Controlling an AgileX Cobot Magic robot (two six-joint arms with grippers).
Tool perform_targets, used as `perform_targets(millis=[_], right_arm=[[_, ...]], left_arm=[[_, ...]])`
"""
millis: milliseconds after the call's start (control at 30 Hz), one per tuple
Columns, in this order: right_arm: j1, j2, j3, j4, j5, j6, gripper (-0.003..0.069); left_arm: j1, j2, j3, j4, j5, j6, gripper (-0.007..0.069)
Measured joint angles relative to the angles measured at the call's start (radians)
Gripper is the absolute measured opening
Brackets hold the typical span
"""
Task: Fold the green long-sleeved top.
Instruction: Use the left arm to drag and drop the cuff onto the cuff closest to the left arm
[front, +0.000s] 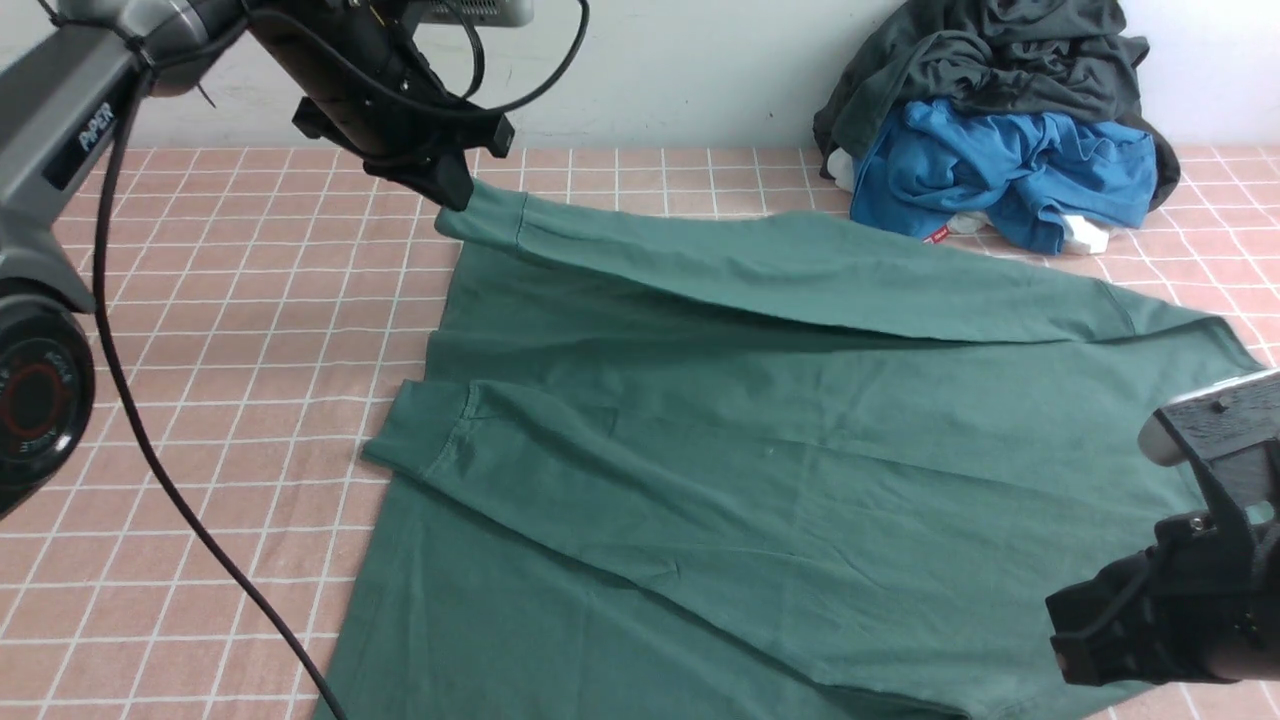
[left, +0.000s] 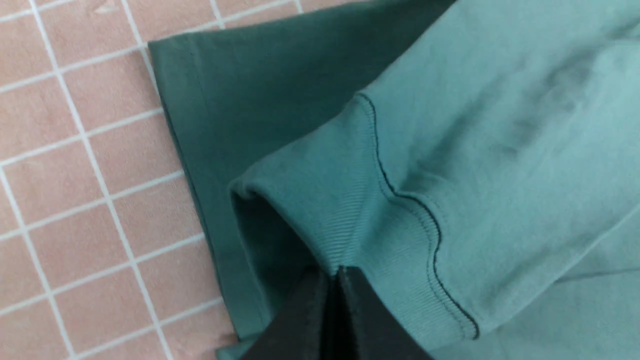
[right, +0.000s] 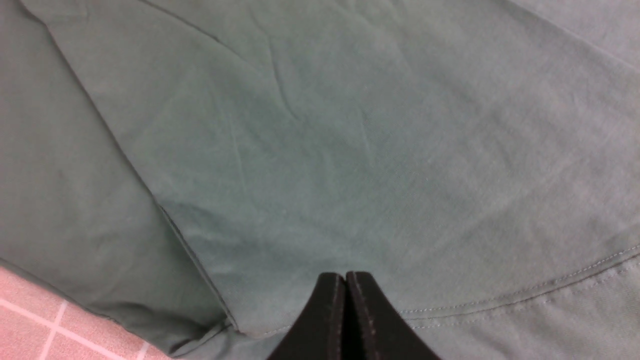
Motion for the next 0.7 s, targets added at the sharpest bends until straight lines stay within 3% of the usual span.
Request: perform_targets(millis=[400,600,700], right_arm=[[0.0,0.0,0.0,0.001,0.017,0.0,-0.001],[0.0,0.0,0.0,0.027,0.017,0.0,-0.001],[0.0,0.0,0.0,0.035,0.025,0.0,-0.001]], left_arm=[[-0.021,-0.17,0.558,0.087,0.012,-0.006,-0.0001],[-0.046,-0.182,0.618,0.139,0.01,0.008,0.0003],[-0.047,-0.201,0.618,0.186,0.005,0.004,0.0058]])
